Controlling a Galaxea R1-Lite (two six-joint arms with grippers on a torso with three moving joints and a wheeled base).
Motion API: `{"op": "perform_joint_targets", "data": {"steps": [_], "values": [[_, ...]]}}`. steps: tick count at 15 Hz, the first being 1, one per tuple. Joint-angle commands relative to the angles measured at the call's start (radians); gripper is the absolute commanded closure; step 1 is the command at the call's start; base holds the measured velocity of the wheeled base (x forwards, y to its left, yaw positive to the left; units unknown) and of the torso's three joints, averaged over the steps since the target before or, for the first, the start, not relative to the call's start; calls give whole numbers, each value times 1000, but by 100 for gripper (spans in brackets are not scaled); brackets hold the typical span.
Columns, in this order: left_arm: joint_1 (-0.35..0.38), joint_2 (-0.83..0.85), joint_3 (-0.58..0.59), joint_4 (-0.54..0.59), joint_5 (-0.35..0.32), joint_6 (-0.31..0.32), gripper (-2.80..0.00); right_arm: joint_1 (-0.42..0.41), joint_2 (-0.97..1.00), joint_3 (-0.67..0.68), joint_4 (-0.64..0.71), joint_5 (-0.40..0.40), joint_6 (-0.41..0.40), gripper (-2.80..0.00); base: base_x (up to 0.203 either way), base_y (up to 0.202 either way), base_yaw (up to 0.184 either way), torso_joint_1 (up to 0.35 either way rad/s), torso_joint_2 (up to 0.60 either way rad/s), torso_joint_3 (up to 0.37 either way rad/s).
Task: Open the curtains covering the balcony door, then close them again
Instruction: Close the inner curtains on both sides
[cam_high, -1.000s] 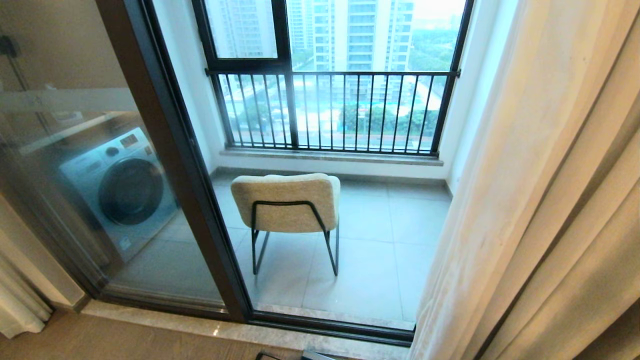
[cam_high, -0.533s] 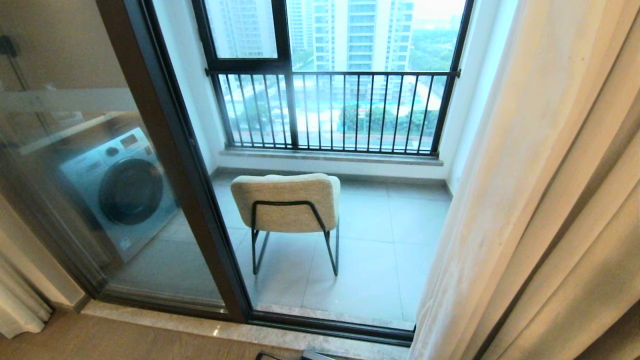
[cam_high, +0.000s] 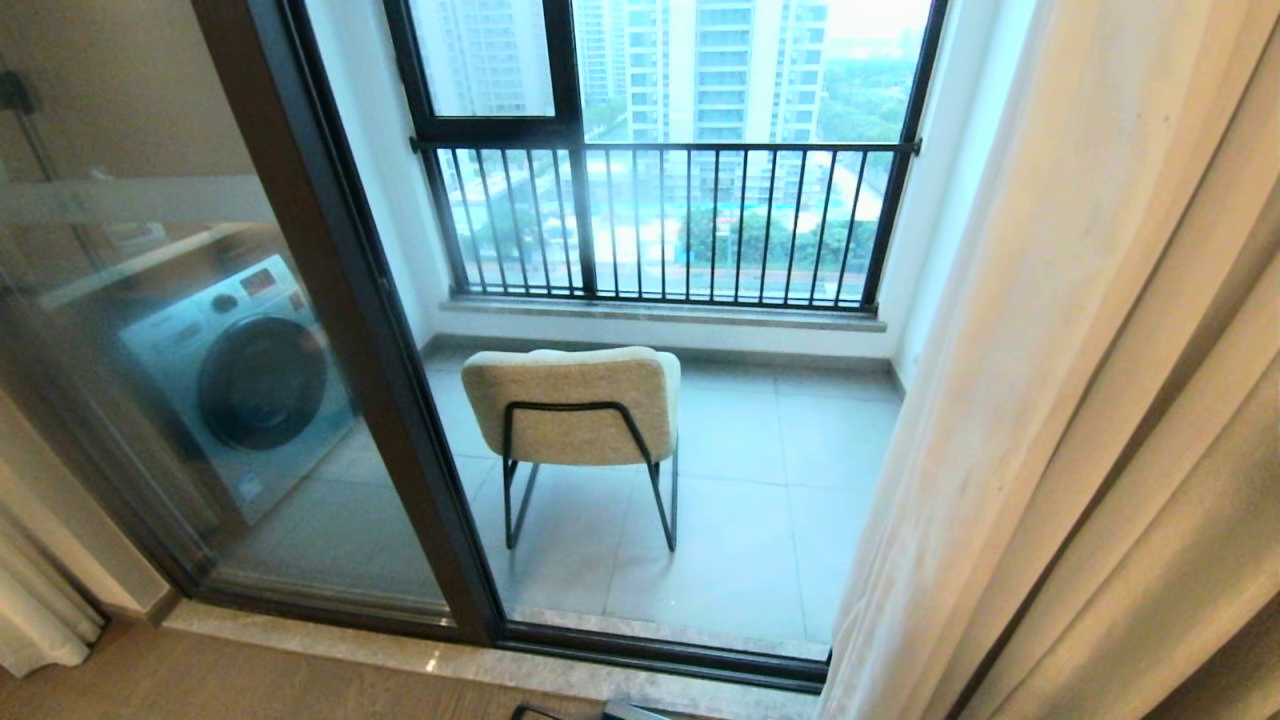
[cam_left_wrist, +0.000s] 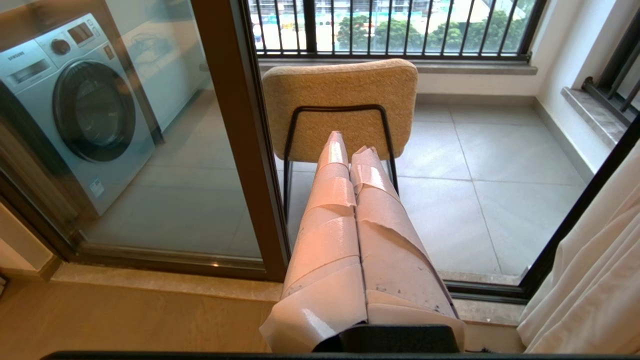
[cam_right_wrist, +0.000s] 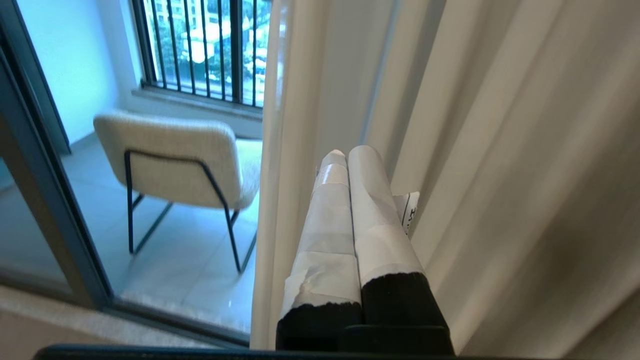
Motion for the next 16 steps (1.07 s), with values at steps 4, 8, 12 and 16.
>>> {"op": "perform_joint_targets", "data": {"steps": [4, 8, 12, 16], "values": [[0, 0, 0, 0, -1, 0, 0, 16, 411, -366, -2, 31, 4, -280, 0, 0, 0, 0, 0, 0], [0, 0, 0, 0, -1, 0, 0, 72, 598, -501, -61, 56, 4, -280, 0, 0, 0, 0, 0, 0], [0, 0, 0, 0, -1, 0, 0, 136, 754, -622, -136, 64, 14, -280, 0, 0, 0, 0, 0, 0], [0, 0, 0, 0, -1, 0, 0, 179, 870, -678, -197, 67, 68, -280, 0, 0, 0, 0, 0, 0]]}}
